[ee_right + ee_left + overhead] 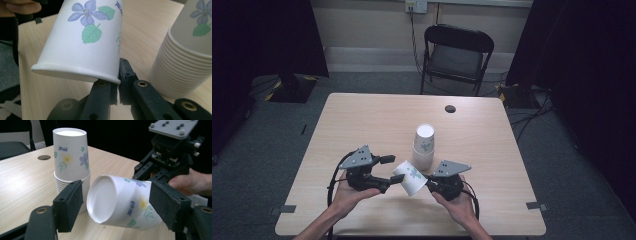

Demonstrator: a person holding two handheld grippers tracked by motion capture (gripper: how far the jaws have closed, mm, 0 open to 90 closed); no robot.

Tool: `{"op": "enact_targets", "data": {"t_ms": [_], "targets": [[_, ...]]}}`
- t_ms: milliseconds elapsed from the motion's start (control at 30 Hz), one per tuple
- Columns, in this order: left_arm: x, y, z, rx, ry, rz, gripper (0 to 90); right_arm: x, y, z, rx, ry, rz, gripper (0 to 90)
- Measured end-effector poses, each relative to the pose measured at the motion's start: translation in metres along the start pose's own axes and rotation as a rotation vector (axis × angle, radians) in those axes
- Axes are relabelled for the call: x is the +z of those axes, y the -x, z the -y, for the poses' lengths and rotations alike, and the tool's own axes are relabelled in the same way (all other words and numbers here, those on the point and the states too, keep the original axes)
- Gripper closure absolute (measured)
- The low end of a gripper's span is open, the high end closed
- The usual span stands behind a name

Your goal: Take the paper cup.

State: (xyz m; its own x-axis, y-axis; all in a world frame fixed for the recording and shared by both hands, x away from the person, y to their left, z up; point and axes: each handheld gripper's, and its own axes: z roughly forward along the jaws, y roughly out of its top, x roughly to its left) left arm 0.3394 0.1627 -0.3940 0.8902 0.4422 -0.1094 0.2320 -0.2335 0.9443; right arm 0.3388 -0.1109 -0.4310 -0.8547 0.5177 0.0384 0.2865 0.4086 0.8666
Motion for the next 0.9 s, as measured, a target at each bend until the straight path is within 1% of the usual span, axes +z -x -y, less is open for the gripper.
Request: {"op": "enact_targets", "data": {"t_ms": [67, 167, 267, 300, 333, 367, 433, 467, 567, 600, 633, 733, 767, 800, 867, 900], "targets": [[0.000, 0.002, -0.001, 0.026, -0.006, 0.004, 32.0, 0.002, 0.002, 0.000, 0.005, -0.038, -0.005, 87.7], [0.001, 0.004, -0.001, 0.051, -0.014, 0.007, 34.5, 0.006, 0.003, -0.002, 0.006, -0.080, -0.004, 87.7], [0.002, 0.005, -0.001, 0.089, -0.030, 0.017, 34.6, 0.010, 0.004, -0.006, 0.000, -0.129, -0.014, 87.7], [0.002, 0.006, 0.000, 0.091, -0.029, 0.021, 34.0, 0.012, 0.005, -0.007, 0.003, -0.150, -0.025, 87.7], [0.002, 0.005, 0.000, 0.100, -0.035, 0.036, 33.3, 0.014, 0.005, -0.008, 0.007, -0.162, -0.031, 87.7], [0.003, 0.005, 0.000, 0.107, -0.043, 0.040, 32.5, 0.017, 0.006, -0.008, 0.014, -0.192, -0.050, 87.7], [0.005, 0.006, 0.001, 0.126, -0.062, 0.047, 31.2, 0.020, 0.005, -0.007, 0.015, -0.201, -0.052, 87.7], [0.006, 0.006, 0.003, 0.142, -0.078, 0.051, 30.7, 0.022, 0.005, -0.006, 0.020, -0.206, -0.060, 87.7], [0.011, 0.007, 0.006, 0.166, -0.122, 0.072, 28.7, 0.026, 0.003, -0.005, 0.023, -0.220, -0.081, 87.7], [0.012, 0.007, 0.007, 0.171, -0.131, 0.079, 27.7, 0.027, 0.003, -0.006, 0.023, -0.231, -0.087, 87.7], [0.013, 0.007, 0.008, 0.167, -0.138, 0.085, 27.5, 0.028, 0.003, -0.006, 0.022, -0.235, -0.090, 87.7], [0.016, 0.008, 0.009, 0.180, -0.150, 0.079, 26.7, 0.030, 0.003, -0.005, 0.028, -0.253, -0.098, 87.6], [0.016, 0.008, 0.010, 0.195, -0.163, 0.071, 25.8, 0.030, 0.003, -0.005, 0.025, -0.258, -0.099, 87.5], [0.017, 0.008, 0.010, 0.200, -0.167, 0.073, 24.8, 0.030, 0.004, -0.005, 0.026, -0.258, -0.102, 87.5], [0.018, 0.008, 0.012, 0.212, -0.189, 0.077, 22.8, 0.030, 0.004, -0.006, 0.027, -0.260, -0.103, 87.5], [0.019, 0.008, 0.014, 0.229, -0.188, 0.080, 21.7, 0.029, 0.004, -0.006, 0.022, -0.265, -0.105, 87.5]]}}
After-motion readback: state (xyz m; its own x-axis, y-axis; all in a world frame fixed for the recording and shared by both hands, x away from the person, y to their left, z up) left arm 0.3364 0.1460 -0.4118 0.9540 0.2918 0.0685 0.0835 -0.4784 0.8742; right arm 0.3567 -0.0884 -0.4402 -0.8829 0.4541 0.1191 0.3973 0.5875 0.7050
